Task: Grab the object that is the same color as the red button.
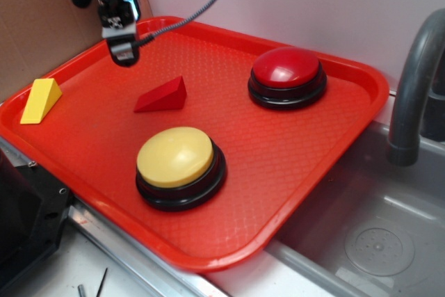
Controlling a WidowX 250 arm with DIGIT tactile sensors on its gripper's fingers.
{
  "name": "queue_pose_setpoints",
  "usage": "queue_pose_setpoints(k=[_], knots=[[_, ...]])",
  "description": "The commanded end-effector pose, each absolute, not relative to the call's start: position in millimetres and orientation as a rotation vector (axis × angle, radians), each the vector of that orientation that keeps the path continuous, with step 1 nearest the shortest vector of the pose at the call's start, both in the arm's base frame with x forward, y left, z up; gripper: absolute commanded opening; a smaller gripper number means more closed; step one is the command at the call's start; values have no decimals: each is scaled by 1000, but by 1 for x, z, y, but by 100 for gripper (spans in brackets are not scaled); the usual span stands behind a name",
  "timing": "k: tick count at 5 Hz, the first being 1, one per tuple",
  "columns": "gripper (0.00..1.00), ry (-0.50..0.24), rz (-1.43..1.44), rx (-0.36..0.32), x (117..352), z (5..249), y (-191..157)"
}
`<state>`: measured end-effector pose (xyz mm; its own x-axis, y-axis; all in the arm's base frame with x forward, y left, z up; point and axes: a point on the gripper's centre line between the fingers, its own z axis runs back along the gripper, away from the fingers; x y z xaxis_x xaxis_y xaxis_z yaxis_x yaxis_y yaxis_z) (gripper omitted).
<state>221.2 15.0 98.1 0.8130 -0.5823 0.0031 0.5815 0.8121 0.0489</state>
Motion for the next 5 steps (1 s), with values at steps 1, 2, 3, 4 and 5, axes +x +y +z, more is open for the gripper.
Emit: queue_pose_setpoints(k=[1, 2, 3, 4, 5], knots=[[100, -73, -718, -58, 219, 54, 23], [100, -68, -793, 9, 224, 49, 23], [100, -77, -817, 65, 220, 72, 21], [100, -77, -817, 65, 220, 72, 21], [100, -77, -817, 65, 220, 72, 21]])
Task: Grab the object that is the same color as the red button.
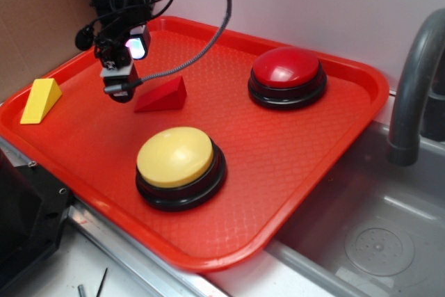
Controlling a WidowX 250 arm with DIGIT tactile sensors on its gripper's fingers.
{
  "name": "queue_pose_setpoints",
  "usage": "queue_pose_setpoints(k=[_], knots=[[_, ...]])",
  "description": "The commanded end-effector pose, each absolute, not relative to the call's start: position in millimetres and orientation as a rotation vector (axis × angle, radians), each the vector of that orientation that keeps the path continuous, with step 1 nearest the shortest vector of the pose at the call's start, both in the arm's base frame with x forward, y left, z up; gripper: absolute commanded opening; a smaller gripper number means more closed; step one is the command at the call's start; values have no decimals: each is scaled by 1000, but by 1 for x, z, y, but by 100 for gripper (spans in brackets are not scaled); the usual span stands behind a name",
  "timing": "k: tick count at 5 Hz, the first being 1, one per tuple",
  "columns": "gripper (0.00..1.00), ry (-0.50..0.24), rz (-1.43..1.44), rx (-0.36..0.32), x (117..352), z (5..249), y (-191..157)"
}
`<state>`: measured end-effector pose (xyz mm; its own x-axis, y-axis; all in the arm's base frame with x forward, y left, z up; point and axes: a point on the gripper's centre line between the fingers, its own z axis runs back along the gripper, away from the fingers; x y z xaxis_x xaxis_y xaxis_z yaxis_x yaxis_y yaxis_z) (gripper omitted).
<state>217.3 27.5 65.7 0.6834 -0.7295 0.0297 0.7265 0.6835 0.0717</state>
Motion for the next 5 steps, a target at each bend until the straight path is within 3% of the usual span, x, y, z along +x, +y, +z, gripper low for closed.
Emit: queue_pose_setpoints(k=[1, 2, 4, 5], knots=[[100, -77, -817, 65, 220, 72, 21], [100, -67, -848, 66, 239, 65, 15], [100, -48, -915, 49, 241, 40, 2], [100, -37, -841, 9, 235, 33, 1]])
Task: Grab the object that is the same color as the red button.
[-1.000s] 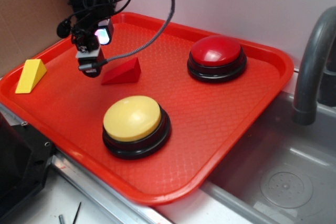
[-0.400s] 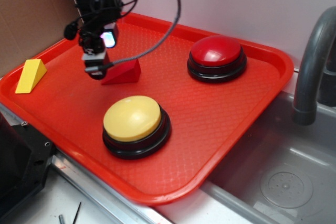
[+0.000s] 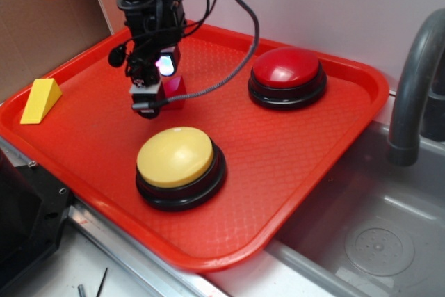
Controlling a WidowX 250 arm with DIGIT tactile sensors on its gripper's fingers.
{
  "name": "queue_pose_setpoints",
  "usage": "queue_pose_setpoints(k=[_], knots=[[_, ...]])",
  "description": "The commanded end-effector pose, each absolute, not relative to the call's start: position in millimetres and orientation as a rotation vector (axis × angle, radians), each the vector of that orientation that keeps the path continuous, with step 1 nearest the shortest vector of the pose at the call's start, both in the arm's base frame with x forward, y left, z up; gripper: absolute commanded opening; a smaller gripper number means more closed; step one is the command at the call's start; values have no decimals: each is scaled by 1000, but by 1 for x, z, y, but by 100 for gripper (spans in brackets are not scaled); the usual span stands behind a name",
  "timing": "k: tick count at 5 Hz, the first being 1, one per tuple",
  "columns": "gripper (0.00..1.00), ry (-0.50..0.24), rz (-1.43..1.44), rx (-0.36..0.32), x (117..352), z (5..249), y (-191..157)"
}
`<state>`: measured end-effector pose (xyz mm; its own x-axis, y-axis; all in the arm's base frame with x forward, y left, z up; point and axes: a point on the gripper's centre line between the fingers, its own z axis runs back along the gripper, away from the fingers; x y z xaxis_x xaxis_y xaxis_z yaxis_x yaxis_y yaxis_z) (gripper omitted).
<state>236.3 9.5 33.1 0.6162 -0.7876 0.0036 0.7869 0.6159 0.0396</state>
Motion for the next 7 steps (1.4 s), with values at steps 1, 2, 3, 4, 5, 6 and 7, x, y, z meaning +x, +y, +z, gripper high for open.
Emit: queue_pose_setpoints(k=[1, 2, 3, 4, 5, 6, 7], knots=[[100, -22, -827, -15, 233, 26, 4], [100, -15, -834, 6, 241, 21, 7], [100, -13, -861, 33, 244, 19, 8], [0, -20, -842, 31, 244, 18, 9], [0, -8, -815, 6, 245, 20, 11], [0, 20, -654, -55, 238, 39, 28], [0, 33, -404, -30, 216, 79, 59]])
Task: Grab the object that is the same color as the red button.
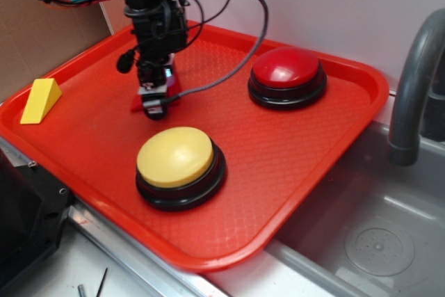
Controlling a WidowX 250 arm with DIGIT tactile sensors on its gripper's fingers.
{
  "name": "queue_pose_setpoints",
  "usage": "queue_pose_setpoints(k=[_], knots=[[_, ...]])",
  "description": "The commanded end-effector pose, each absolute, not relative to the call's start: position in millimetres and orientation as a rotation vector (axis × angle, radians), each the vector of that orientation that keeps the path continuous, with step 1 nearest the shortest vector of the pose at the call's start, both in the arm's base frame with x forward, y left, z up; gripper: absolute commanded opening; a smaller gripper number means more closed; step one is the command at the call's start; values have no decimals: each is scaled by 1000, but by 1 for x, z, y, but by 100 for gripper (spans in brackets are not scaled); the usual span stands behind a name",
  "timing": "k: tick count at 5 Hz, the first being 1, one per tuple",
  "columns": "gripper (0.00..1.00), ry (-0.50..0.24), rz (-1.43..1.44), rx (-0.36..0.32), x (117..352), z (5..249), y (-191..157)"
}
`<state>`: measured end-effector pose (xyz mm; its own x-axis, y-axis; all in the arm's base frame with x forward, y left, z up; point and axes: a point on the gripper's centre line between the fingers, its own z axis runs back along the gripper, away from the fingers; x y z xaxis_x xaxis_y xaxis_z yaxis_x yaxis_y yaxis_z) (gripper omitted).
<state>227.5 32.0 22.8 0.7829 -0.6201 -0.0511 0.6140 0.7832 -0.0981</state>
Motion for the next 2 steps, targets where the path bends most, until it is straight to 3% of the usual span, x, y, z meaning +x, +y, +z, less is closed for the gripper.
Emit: queue_pose_setpoints(k=[1, 2], knots=[[0, 60, -152, 69, 200, 119, 52], [0, 71, 9, 79, 195, 137, 42]])
